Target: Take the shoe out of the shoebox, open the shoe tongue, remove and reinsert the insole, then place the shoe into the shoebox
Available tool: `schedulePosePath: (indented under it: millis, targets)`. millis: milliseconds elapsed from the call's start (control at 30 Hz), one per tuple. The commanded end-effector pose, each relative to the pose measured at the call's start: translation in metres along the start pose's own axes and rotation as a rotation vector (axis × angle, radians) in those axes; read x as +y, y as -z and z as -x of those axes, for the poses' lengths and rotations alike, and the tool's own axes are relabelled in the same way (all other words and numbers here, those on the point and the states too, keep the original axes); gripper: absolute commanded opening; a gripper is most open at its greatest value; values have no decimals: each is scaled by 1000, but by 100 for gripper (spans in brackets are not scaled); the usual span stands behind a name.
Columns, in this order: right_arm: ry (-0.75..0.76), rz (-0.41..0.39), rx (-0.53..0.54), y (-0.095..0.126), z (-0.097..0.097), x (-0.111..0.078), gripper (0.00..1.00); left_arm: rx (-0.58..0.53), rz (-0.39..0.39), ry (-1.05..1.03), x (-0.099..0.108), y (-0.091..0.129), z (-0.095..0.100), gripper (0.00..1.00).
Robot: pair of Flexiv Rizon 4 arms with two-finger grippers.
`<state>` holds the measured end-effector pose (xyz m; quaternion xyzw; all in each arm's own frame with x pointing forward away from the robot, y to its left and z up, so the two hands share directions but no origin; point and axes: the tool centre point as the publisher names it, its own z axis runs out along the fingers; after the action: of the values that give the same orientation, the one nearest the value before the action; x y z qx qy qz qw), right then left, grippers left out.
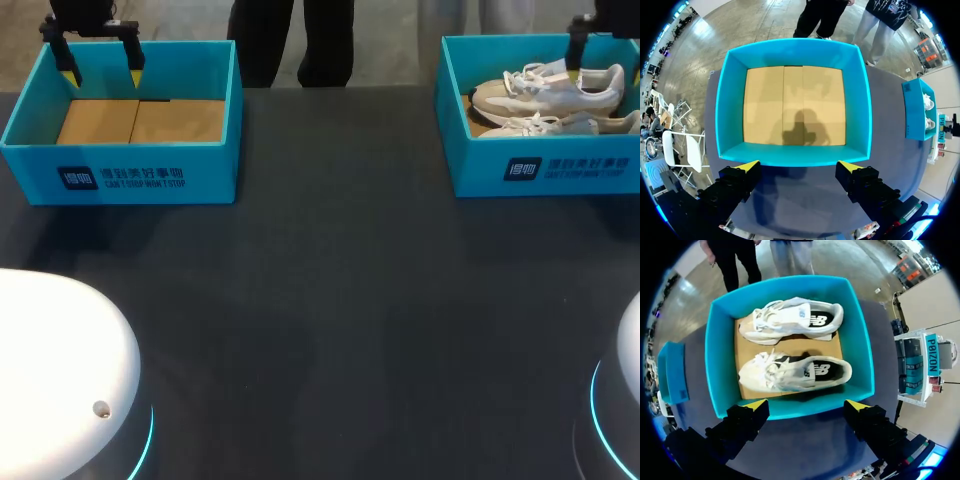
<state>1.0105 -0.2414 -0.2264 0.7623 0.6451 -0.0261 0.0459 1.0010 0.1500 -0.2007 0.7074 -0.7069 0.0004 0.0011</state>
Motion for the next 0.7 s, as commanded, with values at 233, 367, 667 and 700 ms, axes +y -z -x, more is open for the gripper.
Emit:
schedulePosePath:
  millis: [233, 367, 667, 700]
  targets:
    - [1, 19, -19, -35, 37, 3, 100, -1, 0, 0, 0, 0, 0, 100]
    - [7, 23, -41, -48, 48, 5, 100, -1, 0, 0, 0, 0, 0, 100]
    - [2, 17, -54, -74, 61, 10, 77, -1, 0, 0, 0, 0, 0, 100]
    - [1, 17, -55, -77, 62, 11, 76, -1, 0, 0, 0, 0, 0, 100]
